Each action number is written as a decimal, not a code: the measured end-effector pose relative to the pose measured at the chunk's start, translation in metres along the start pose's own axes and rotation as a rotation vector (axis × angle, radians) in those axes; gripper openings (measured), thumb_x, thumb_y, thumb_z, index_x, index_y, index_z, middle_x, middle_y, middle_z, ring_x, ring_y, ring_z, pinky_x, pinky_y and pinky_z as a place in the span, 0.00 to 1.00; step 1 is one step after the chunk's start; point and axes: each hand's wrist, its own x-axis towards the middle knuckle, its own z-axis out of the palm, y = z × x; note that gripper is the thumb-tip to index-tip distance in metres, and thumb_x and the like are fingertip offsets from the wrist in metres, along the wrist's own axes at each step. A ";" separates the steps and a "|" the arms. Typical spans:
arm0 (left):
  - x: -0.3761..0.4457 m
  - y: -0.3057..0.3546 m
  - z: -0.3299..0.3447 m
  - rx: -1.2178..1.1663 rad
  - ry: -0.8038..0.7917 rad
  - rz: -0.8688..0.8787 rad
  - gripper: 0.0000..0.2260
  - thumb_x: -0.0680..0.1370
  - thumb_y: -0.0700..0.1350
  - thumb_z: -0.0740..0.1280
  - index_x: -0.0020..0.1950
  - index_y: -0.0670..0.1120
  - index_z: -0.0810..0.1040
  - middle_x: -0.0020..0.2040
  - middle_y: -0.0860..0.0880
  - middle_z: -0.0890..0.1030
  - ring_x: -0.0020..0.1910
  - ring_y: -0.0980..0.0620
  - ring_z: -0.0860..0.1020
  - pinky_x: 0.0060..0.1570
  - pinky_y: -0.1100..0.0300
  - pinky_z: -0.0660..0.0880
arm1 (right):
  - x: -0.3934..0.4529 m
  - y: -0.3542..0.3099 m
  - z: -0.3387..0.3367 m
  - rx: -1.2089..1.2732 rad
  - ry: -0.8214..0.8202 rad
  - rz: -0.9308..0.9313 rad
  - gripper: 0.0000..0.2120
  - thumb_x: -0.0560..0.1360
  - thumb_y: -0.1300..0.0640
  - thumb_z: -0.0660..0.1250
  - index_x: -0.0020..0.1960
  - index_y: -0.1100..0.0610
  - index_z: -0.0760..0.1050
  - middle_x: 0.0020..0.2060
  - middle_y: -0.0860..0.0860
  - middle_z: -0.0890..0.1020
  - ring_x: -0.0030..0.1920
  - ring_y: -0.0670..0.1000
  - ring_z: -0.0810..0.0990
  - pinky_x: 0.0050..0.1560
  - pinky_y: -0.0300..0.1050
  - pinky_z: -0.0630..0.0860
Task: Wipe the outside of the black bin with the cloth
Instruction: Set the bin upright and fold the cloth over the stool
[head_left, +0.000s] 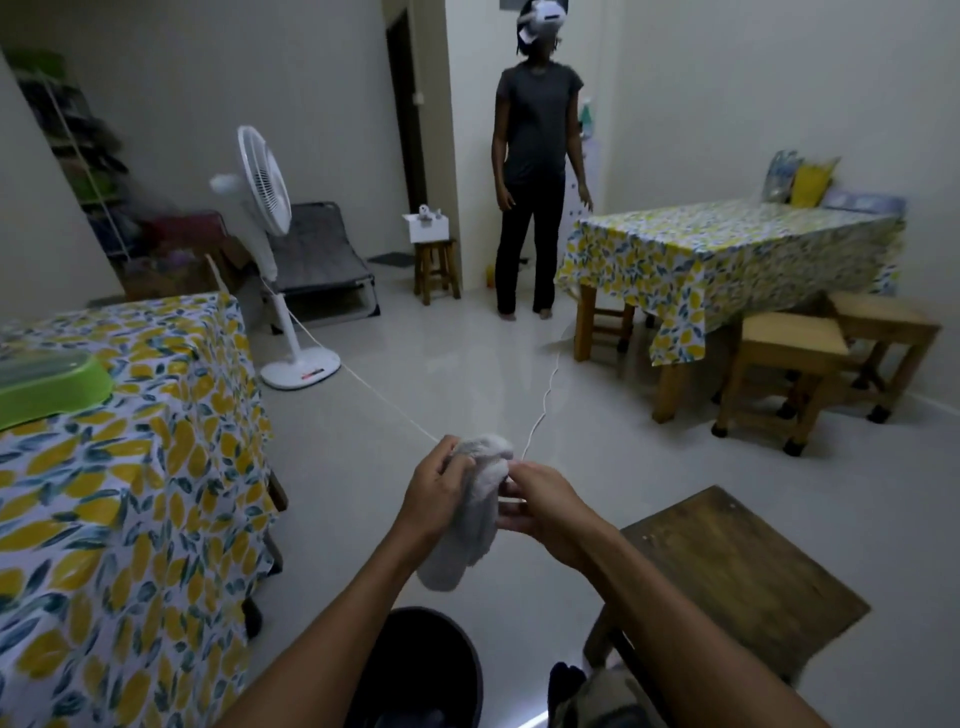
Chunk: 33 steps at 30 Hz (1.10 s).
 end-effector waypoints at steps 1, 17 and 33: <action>0.000 0.006 0.005 0.008 -0.016 0.002 0.09 0.84 0.44 0.59 0.49 0.42 0.76 0.44 0.47 0.81 0.41 0.57 0.79 0.39 0.69 0.76 | -0.005 -0.003 -0.006 -0.002 -0.024 -0.013 0.14 0.84 0.53 0.60 0.60 0.59 0.80 0.53 0.58 0.86 0.53 0.58 0.86 0.54 0.51 0.84; 0.003 0.034 0.061 0.244 -0.165 0.031 0.13 0.73 0.52 0.75 0.48 0.50 0.74 0.44 0.48 0.80 0.43 0.51 0.79 0.35 0.61 0.79 | -0.049 -0.030 -0.113 0.021 0.388 -0.345 0.21 0.74 0.61 0.76 0.63 0.52 0.73 0.54 0.54 0.82 0.54 0.53 0.83 0.56 0.52 0.83; 0.033 0.053 0.144 0.657 -0.458 0.405 0.03 0.75 0.47 0.72 0.47 0.53 0.85 0.43 0.52 0.81 0.43 0.54 0.80 0.42 0.64 0.75 | -0.091 0.003 -0.248 -0.669 0.009 0.245 0.36 0.71 0.25 0.63 0.71 0.44 0.74 0.69 0.49 0.74 0.67 0.51 0.75 0.66 0.47 0.72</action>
